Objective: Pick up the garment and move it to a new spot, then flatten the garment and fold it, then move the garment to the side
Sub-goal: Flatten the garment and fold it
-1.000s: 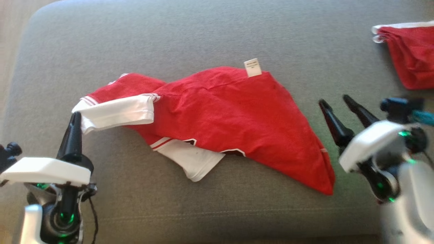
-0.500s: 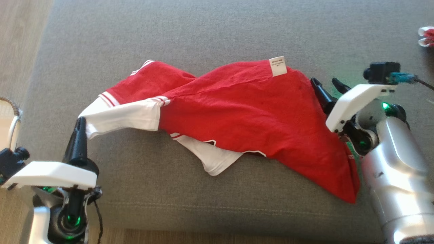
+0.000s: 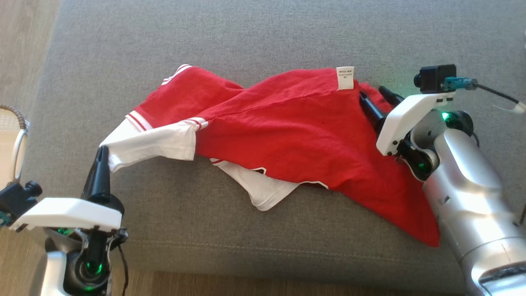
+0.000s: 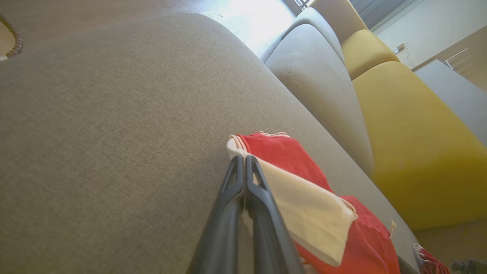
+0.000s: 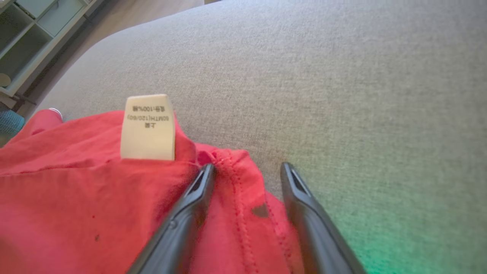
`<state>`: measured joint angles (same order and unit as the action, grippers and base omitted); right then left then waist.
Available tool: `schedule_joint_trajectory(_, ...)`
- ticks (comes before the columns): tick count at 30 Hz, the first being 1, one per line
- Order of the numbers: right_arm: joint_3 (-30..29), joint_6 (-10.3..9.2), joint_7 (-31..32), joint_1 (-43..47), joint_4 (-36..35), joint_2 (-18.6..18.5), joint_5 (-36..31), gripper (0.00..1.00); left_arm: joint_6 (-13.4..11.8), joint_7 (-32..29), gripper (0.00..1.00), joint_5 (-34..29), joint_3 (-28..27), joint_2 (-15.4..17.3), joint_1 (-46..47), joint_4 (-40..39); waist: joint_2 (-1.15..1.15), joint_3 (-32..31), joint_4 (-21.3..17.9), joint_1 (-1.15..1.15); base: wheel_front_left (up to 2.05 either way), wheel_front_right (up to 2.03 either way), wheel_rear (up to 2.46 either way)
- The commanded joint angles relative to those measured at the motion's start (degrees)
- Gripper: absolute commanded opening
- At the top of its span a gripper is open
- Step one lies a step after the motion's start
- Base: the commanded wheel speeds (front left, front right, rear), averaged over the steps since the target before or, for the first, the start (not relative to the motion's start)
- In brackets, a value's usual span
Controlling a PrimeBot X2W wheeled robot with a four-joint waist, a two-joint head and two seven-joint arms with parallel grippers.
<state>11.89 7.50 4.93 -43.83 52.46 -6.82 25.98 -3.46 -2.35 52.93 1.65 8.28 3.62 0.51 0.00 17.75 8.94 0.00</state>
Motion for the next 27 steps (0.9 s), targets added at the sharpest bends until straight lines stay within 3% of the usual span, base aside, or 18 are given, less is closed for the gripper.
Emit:
schedule_joint_trajectory(1,2.4,-0.01,-0.8,-1.5,0.2,0.5,1.1,0.51,0.6,0.7,0.0,-0.3,-1.7,0.7,1.7,-1.2,0.0,0.0,0.1,0.0,0.0,0.0,0.0)
schedule_joint_trajectory(2,3.2,-0.01,-1.0,-1.8,0.6,0.3,1.5,0.23,0.7,0.8,0.0,-0.2,-1.7,0.6,1.8,-1.0,0.0,0.0,0.2,0.0,0.0,0.0,0.0)
schedule_joint_trajectory(3,3.9,-0.01,-1.3,-2.1,0.9,0.1,1.8,0.02,0.8,0.8,0.0,-0.2,-1.6,0.6,1.8,-0.8,0.0,0.0,0.3,0.0,0.0,0.0,0.0)
schedule_joint_trajectory(4,4.6,-0.01,-1.9,-2.3,1.1,-0.1,2.1,0.0,0.8,0.9,0.0,-0.2,-1.6,0.5,1.9,-0.6,0.0,0.0,0.3,0.0,0.0,0.0,0.0)
schedule_joint_trajectory(15,8.7,-0.01,-12.3,-4.6,-0.7,-4.7,3.5,0.0,3.1,5.1,0.0,-0.3,-3.1,0.7,5.3,-1.6,0.0,-2.6,-1.3,0.0,0.0,0.0,0.0)
schedule_joint_trajectory(19,7.5,-0.01,-16.0,-7.2,-2.2,-7.0,4.4,0.0,4.4,6.1,0.0,0.0,-3.6,1.3,11.6,-2.9,0.0,-4.3,-3.0,0.0,0.0,0.0,0.0)
schedule_joint_trajectory(27,5.5,-0.01,-18.6,-12.6,-6.2,-9.2,5.4,0.0,4.1,3.9,0.0,1.0,-3.6,2.9,28.2,-2.2,0.0,-7.9,-7.4,0.0,0.0,0.0,0.0)
